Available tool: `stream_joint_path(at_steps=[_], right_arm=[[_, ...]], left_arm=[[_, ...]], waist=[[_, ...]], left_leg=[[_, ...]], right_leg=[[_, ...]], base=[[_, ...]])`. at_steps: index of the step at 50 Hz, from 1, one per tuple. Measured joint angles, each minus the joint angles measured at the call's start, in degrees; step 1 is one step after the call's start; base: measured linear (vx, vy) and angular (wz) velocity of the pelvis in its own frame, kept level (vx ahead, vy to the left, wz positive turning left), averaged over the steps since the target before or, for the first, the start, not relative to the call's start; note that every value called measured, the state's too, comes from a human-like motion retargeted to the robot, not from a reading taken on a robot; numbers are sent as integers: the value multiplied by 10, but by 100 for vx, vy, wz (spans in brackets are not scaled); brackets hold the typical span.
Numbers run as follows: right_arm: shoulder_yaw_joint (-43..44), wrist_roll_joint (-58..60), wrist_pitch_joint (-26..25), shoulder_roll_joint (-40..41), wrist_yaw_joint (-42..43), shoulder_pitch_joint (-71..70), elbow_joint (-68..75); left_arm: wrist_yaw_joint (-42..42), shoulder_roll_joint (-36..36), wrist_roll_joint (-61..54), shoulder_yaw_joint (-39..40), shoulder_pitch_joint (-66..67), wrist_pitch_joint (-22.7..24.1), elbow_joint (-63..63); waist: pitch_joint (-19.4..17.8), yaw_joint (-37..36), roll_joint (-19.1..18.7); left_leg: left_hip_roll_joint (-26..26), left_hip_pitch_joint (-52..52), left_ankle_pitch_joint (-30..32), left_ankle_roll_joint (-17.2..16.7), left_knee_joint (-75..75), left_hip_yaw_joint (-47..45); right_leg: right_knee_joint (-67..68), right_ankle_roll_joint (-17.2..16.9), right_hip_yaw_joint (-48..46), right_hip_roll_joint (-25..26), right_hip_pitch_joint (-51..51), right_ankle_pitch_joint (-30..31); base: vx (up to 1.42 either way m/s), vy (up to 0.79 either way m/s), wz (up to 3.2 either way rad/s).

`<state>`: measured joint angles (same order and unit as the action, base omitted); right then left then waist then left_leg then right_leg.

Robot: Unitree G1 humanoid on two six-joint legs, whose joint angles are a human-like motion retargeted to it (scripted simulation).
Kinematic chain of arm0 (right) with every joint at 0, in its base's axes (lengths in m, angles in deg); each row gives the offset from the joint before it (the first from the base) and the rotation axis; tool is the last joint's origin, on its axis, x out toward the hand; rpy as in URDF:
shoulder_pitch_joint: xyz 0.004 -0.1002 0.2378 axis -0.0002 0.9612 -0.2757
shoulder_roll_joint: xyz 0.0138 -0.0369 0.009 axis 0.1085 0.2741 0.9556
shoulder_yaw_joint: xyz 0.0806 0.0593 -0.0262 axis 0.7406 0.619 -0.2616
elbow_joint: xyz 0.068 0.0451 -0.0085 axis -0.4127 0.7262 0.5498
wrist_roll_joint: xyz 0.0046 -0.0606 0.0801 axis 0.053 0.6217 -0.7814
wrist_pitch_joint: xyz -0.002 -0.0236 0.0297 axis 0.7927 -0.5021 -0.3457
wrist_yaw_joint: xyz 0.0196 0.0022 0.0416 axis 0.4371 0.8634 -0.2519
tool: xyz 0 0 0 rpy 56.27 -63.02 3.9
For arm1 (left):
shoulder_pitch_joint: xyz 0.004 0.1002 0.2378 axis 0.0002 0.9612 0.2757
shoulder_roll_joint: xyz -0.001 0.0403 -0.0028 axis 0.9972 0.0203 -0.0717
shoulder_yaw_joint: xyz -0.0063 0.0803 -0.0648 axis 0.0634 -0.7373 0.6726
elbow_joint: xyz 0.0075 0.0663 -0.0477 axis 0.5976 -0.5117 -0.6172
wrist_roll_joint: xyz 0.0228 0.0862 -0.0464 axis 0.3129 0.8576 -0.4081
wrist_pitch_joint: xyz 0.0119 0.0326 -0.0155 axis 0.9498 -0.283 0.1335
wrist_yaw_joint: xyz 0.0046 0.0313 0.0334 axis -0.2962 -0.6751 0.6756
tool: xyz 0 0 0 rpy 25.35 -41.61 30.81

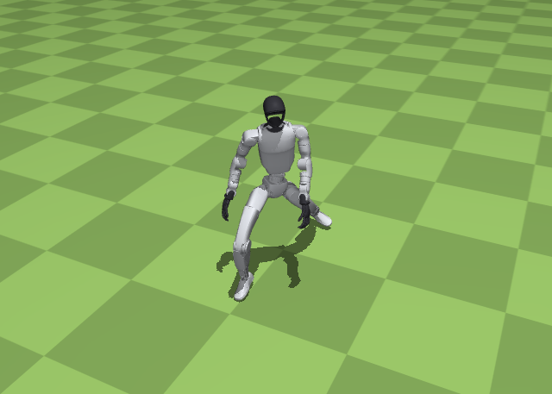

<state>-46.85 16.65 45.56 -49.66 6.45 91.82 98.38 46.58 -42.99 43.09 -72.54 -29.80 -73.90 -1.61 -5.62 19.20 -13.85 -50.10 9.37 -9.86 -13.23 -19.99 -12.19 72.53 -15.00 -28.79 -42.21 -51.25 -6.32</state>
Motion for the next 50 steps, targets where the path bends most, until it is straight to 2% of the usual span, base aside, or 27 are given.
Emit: stream_joint_path(at_steps=[7, 13, 18, 23, 29, 32, 35, 41, 45, 50], right_arm=[[4, -18, 21, -19, 28, -16, -16], [13, -35, 31, -19, 38, -22, -23], [10, -23, 24, -17, 44, -27, -18], [0, -14, 18, -12, 35, -29, -17], [-10, -13, 8, -4, 13, -33, -11], [-10, -17, 3, 6, 10, -28, -6], [-3, -18, -1, 21, 14, -15, 1], [5, -9, -14, 49, 11, 18, 27], [1, -4, -21, 59, -8, 29, 46], [6, -6, -28, 59, -24, 26, 50]], left_arm=[[-19, -6, 89, -72, -32, 2, 11], [-18, -13, 137, -101, -68, 14, 32], [-17, -11, 121, -90, -64, 25, 60], [-32, -7, 53, -53, -36, 29, 74], [-39, -4, -21, -19, -13, 31, 60], [-38, 3, -36, -13, -6, 29, 49], [-37, 10, -39, -8, -1, 24, 38], [-36, 14, -36, 4, 3, 16, 23], [-41, 12, -31, 12, 6, 16, 15], [-36, 12, -38, 18, 11, 9, 9]], waist=[[12, 32, 36], [25, 20, 55], [35, 5, 54], [39, -7, 52], [28, -24, 62], [12, -28, 75], [-8, -29, 91], [-37, -37, 116], [-45, -42, 112], [-51, -40, 110]], left_leg=[[-19, -23, 5, 12, -47, 54], [-20, -25, -7, 11, -50, 65], [-8, -21, -9, 4, -38, 59], [29, -7, -4, -8, -3, 41], [118, -6, -19, -18, 24, 27], [163, -7, -31, -18, 19, 30], [199, 4, -42, -18, 17, 34], [252, 34, -49, -18, 23, 36], [248, 47, -54, -18, 8, 27], [238, 98, -28, -17, 51, -5]], right_leg=[[106, 0, 14, -41, 13, -68], [116, 0, 13, -48, 20, -70], [63, 0, 5, -42, 27, -24], [-54, 0, -8, -31, 52, 56], [-291, 0, -24, -8, 117, 189], [-416, 0, -40, 2, 174, 236], [-519, 0, -64, 6, 240, 251], [-621, 0, -91, -8, 328, 228], [-624, 0, -88, -6, 345, 221], [-580, 0, -59, -2, 319, 256]], base=[[15, -21, 39], [1, -2, 7], [-13, 19, -5], [-22, 38, -11], [-31, 49, -11], [-26, 42, 1], [-17, 33, 11], [-5, 24, 13], [9, 10, -10], [13, -12, -33]])
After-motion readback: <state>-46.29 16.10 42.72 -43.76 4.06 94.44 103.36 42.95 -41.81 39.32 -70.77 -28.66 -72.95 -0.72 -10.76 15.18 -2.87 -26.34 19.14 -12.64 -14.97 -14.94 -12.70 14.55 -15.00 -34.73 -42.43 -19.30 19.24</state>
